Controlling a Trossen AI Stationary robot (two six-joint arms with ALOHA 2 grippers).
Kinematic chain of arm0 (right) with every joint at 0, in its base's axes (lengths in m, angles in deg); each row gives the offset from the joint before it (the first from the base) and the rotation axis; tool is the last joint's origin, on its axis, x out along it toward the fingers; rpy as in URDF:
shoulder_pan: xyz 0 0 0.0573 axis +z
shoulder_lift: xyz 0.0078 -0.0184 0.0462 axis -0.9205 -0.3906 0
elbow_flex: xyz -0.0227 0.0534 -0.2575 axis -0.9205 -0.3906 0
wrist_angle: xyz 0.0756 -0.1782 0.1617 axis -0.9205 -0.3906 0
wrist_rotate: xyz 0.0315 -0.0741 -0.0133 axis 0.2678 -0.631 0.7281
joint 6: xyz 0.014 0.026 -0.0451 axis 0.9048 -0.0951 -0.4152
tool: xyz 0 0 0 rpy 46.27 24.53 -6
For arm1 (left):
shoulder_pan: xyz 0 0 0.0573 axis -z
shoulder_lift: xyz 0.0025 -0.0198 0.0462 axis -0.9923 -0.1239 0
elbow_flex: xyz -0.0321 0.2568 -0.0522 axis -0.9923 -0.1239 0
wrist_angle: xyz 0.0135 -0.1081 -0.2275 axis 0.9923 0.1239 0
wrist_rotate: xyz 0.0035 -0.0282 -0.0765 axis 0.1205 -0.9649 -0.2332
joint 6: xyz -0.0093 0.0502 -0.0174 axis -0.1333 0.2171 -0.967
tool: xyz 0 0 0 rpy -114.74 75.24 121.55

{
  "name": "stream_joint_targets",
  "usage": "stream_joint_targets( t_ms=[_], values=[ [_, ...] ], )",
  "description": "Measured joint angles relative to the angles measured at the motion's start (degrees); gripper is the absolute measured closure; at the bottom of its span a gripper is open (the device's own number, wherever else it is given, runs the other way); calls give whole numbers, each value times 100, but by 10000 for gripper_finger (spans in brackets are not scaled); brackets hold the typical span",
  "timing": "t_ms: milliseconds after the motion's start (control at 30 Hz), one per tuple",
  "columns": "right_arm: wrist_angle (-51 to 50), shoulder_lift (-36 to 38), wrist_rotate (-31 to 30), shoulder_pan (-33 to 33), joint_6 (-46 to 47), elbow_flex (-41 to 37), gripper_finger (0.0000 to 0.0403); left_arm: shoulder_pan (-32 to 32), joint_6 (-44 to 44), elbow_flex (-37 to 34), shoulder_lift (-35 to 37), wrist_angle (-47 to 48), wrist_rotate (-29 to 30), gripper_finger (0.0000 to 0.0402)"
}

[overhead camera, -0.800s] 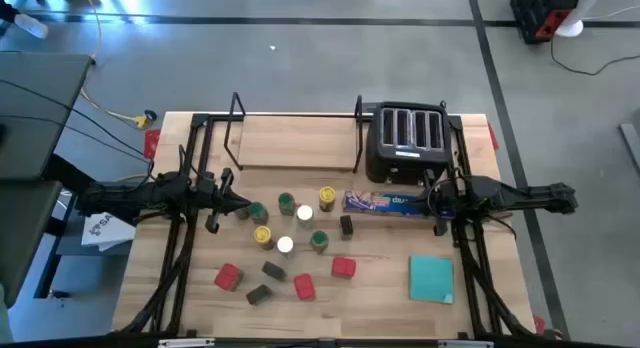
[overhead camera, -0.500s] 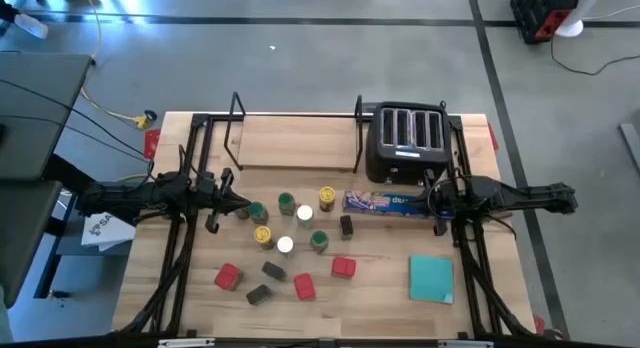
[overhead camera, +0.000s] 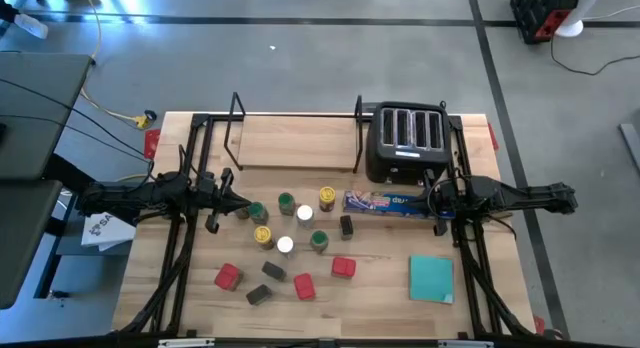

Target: Shelf spices

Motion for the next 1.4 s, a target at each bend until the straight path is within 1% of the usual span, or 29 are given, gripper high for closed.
stream_joint_targets(
  t_ms=[533, 600, 667, 733, 800, 867, 933, 1033, 1133, 1200, 1267, 1400],
  values=[
    [98, -1, 1, -2, -8, -1, 402, 0, -6, 0, 0, -4, 32, 398],
    [570, -3, 2, -2, 637, -1, 402, 2, -75, -1, -1, -29, 48, 398],
    [1201, 4, 32, 2, 922, -1, 402, 2, -251, -2, -2, -116, 150, 398],
    [1870, -90, 354, 36, 837, -7, 402, 2, -424, 0, -2, -202, 348, 398],
    [2634, -268, 655, 135, 254, -7, 402, 0, -601, -2, -2, -175, 577, 398],
    [3345, -604, 679, 300, -308, -7, 402, 0, -837, -2, -2, -161, 769, 398],
    [3907, -1103, 673, 502, -641, -10, 402, 0, -1096, -2, -2, -163, 868, 398],
    [4809, -2141, 649, 814, -903, -10, 402, 0, -1285, -1, -2, -161, 873, 398],
    [5701, -3430, 358, 1117, -1058, 124, 402, 0, -1300, -2, -2, -138, 874, 398],
    [6229, -4304, 120, 1249, -1242, 460, 402, 0, -1302, -2, -2, -134, 874, 398],
    [6558, -5043, 57, 1287, -1420, 928, 402, 0, -1300, -2, -2, -133, 874, 398],
    [6414, -6118, 46, 1285, -1465, 2021, 402, 0, -1300, -2, -2, -126, 874, 398]
  ],
)
